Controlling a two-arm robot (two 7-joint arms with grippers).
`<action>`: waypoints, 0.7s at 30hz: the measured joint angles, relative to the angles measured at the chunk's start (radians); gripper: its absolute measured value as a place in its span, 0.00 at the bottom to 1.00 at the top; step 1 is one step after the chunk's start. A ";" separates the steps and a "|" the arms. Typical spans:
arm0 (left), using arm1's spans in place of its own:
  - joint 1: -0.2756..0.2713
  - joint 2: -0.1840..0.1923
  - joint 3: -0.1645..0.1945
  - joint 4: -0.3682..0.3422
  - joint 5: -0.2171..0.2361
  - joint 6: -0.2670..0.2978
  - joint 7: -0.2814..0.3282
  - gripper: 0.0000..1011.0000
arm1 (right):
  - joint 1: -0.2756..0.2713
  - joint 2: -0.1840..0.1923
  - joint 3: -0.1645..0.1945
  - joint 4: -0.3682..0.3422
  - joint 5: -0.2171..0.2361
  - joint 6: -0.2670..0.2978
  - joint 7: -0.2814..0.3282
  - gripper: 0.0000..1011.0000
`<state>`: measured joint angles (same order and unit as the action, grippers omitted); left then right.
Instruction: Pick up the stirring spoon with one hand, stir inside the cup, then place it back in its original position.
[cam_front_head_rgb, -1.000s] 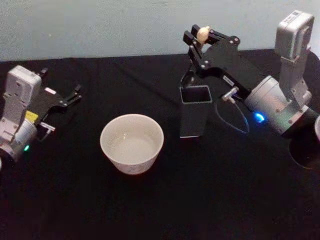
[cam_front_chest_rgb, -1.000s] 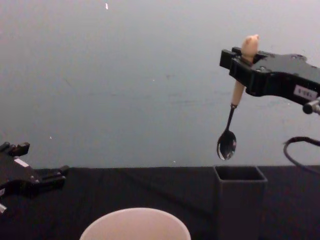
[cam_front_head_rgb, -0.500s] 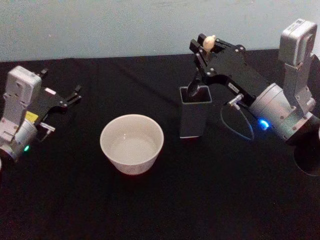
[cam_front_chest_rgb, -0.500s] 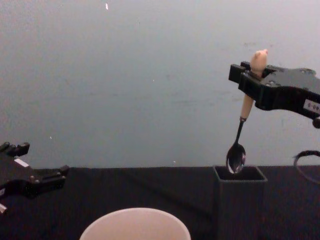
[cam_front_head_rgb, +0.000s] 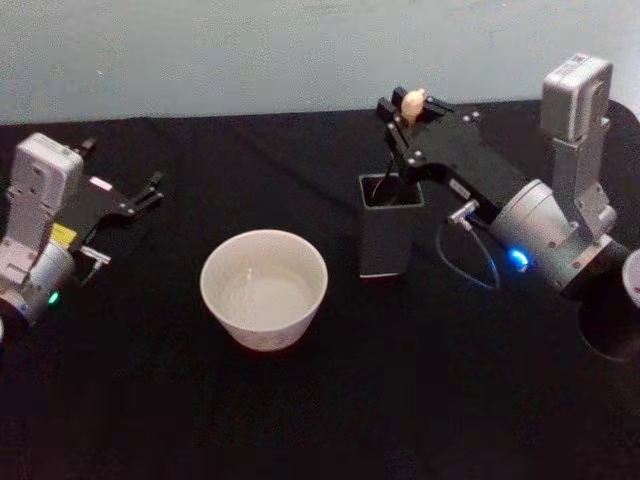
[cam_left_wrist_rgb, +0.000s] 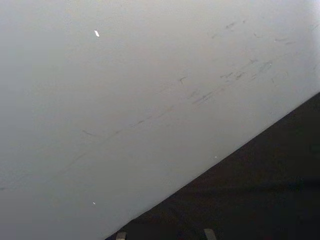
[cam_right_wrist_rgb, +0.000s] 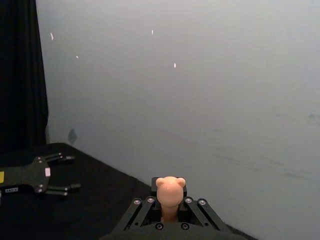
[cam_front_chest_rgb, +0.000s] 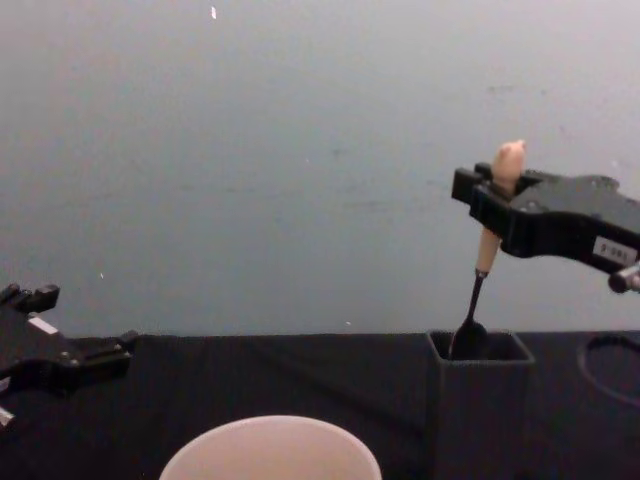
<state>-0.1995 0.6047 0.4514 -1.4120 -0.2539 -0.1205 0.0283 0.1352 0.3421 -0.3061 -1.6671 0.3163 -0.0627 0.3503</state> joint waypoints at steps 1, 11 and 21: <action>0.000 0.000 0.000 0.000 0.000 0.000 0.000 0.99 | 0.000 -0.001 -0.001 0.002 -0.001 0.001 0.000 0.16; 0.000 0.000 0.000 0.000 0.000 0.000 0.000 0.99 | -0.014 -0.014 -0.007 0.025 -0.030 0.010 -0.024 0.16; 0.000 0.000 0.000 0.000 0.000 0.000 0.000 0.99 | -0.034 -0.037 -0.005 0.047 -0.042 0.026 -0.045 0.16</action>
<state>-0.1995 0.6047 0.4514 -1.4120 -0.2539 -0.1205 0.0283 0.1017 0.3055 -0.3110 -1.6206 0.2748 -0.0372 0.3052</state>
